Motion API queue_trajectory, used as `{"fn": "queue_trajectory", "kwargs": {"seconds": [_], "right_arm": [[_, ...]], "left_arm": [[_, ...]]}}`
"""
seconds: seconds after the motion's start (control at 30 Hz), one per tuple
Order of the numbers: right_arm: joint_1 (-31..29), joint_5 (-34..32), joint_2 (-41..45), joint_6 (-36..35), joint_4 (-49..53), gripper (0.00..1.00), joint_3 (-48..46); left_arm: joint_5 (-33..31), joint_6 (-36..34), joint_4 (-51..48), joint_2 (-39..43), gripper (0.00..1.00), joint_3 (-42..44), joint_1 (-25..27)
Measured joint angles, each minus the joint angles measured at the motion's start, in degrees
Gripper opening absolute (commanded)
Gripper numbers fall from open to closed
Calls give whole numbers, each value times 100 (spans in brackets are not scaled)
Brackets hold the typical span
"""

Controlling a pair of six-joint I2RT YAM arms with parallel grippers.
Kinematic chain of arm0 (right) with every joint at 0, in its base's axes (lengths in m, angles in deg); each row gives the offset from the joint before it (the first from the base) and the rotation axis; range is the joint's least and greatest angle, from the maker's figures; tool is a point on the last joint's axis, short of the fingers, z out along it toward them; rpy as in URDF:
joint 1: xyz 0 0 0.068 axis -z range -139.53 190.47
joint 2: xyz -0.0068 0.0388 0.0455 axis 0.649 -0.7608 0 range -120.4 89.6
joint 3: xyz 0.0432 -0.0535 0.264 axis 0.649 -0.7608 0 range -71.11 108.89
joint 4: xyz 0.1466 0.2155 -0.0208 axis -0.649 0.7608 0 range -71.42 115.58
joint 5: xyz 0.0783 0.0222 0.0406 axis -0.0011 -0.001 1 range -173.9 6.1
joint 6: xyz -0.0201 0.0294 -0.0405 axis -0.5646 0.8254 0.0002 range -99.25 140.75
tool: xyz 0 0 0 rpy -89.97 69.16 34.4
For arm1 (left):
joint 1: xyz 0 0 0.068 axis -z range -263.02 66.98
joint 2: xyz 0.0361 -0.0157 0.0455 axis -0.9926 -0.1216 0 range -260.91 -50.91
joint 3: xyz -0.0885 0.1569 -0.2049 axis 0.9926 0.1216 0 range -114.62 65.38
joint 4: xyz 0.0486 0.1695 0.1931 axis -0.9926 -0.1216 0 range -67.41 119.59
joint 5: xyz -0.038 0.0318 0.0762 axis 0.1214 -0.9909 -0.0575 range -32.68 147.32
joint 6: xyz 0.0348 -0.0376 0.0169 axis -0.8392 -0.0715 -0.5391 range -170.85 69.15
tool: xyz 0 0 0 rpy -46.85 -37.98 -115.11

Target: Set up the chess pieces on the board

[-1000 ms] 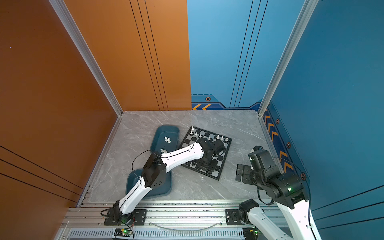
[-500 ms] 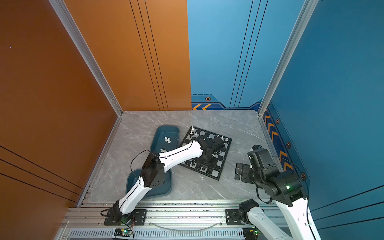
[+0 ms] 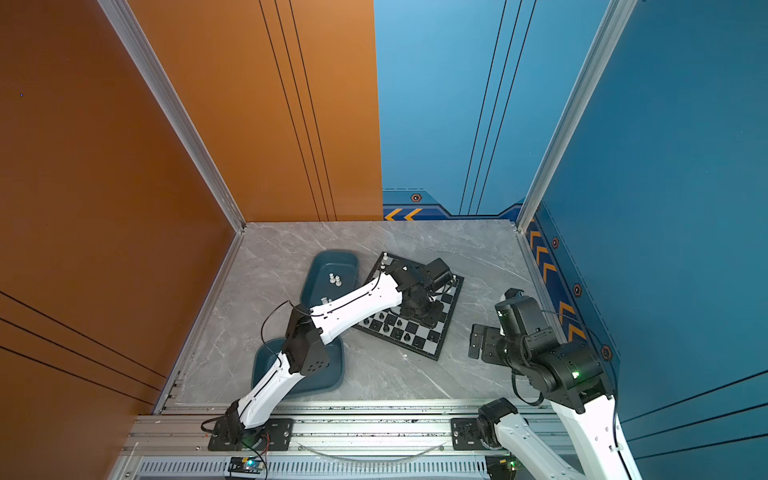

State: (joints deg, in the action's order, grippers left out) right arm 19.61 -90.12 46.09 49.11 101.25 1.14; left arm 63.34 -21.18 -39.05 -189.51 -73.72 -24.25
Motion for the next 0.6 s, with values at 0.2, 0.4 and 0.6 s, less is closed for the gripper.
{"fn": "queue_trajectory", "kwargs": {"seconds": [0.2, 0.4, 0.6], "right_arm": [[26, 0, 4, 2, 0, 100, 0], [24, 0, 4, 2, 2, 100, 0], [24, 0, 4, 4, 2, 100, 0]], "left_arm": [[-243, -249, -37, -352, 44, 0, 131], [-411, -426, -46, -468, 42, -13, 216], [-461, -538, -44, -490, 40, -162, 238]]}}
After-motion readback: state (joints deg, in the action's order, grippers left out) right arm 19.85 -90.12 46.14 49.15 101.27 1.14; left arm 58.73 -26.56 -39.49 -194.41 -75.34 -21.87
